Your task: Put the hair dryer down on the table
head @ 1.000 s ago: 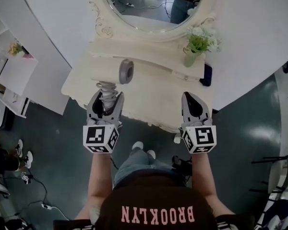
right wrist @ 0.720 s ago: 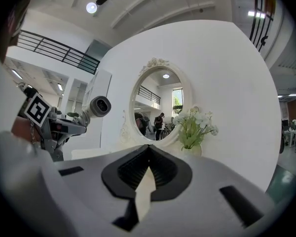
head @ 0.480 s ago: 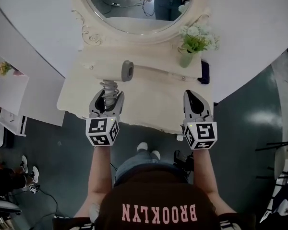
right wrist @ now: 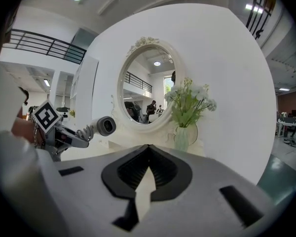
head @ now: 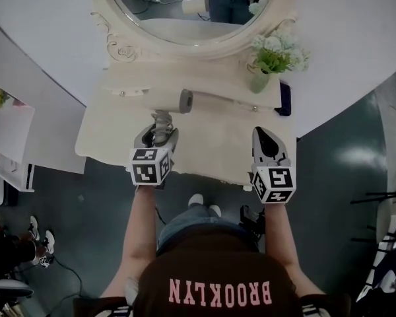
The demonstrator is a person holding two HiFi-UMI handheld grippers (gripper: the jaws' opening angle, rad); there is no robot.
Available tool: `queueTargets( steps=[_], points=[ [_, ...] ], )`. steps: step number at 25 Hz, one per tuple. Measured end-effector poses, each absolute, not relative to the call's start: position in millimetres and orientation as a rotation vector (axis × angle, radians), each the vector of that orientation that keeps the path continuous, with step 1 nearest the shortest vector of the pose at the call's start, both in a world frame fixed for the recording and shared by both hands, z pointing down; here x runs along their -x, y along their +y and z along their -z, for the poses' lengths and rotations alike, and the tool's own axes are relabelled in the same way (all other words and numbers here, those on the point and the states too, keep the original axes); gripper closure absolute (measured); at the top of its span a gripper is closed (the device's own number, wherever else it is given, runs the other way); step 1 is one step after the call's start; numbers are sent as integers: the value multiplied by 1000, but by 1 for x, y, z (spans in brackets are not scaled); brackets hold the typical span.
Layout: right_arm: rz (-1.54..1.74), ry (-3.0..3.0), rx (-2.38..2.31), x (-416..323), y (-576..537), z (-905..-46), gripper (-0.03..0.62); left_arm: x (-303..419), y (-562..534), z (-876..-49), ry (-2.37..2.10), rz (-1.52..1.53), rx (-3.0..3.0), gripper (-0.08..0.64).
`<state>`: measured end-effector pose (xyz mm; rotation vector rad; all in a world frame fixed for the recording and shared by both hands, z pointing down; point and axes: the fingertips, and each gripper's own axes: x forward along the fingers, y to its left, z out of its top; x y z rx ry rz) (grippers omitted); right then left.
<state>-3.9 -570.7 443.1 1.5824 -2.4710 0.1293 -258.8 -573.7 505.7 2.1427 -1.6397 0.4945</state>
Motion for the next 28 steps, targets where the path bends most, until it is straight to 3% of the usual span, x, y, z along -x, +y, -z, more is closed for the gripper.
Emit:
queueTargets(
  steps=[16, 28],
  points=[
    [-184, -2393, -1569, 9, -590, -471, 594, 257, -603, -619, -1400, -717, -1901, 293],
    [-189, -2346, -1558, 8, -599, -480, 594, 260, -616, -653, -1348, -823, -1834, 291]
  ],
)
